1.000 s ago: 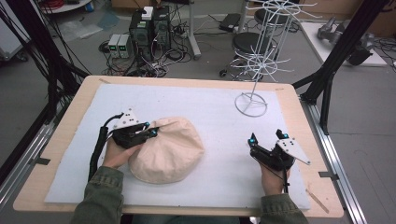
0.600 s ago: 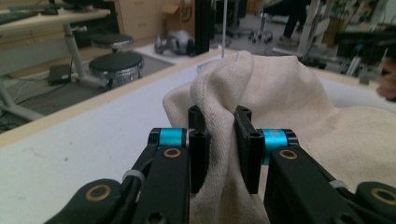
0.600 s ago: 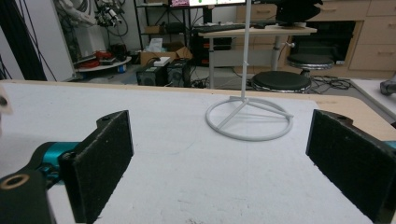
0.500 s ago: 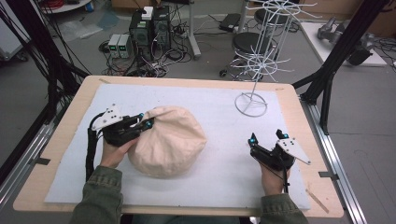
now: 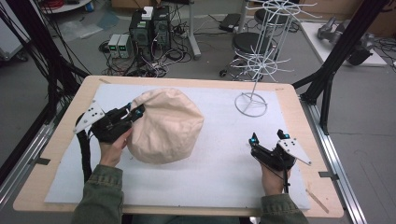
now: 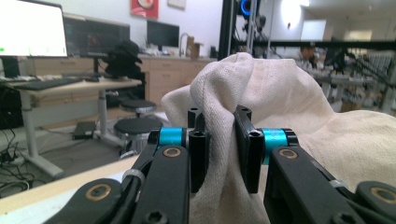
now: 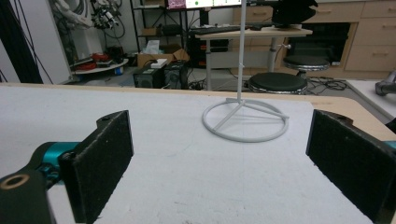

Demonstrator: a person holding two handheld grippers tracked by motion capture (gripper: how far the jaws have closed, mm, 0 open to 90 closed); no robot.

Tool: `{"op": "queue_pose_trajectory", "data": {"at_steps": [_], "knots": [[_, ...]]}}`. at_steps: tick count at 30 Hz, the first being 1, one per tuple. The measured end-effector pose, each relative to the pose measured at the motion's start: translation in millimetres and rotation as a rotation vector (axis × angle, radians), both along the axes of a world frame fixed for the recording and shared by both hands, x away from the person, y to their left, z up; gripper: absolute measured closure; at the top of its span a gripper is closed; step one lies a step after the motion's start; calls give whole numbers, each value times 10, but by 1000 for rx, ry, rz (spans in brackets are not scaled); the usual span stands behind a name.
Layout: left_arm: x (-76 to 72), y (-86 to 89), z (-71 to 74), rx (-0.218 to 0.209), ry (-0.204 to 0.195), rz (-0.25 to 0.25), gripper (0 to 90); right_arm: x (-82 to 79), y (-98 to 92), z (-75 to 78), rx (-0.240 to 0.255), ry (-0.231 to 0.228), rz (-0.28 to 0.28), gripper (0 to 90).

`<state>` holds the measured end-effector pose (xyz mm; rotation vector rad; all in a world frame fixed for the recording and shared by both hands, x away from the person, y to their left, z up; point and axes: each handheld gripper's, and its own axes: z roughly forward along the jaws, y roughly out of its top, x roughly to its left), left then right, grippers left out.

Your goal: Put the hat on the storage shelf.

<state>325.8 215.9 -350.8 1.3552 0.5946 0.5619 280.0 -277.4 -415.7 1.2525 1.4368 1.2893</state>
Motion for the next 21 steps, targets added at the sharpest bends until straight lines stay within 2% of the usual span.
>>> {"op": "queue_pose_trajectory", "data": {"at_steps": [1, 2, 6, 10, 16, 21], "knots": [[-8, 14, 27, -32, -12, 5, 782, -1, -2, 0, 0, 0, -1, 65], [-8, 14, 27, -32, -12, 5, 782, -2, -2, 1, 4, 1, -1, 64], [-16, -7, 139, -95, -58, 2, 782, -1, -9, 0, 8, 0, -3, 65], [-6, -41, 232, -109, -79, 9, 780, -1, -11, 1, 10, 1, -3, 65], [63, -122, 391, -166, -114, -4, 780, -1, -8, -1, 18, 5, 0, 65], [160, -197, 519, -154, -121, 9, 780, 5, -9, -4, 24, 9, 6, 65]]}}
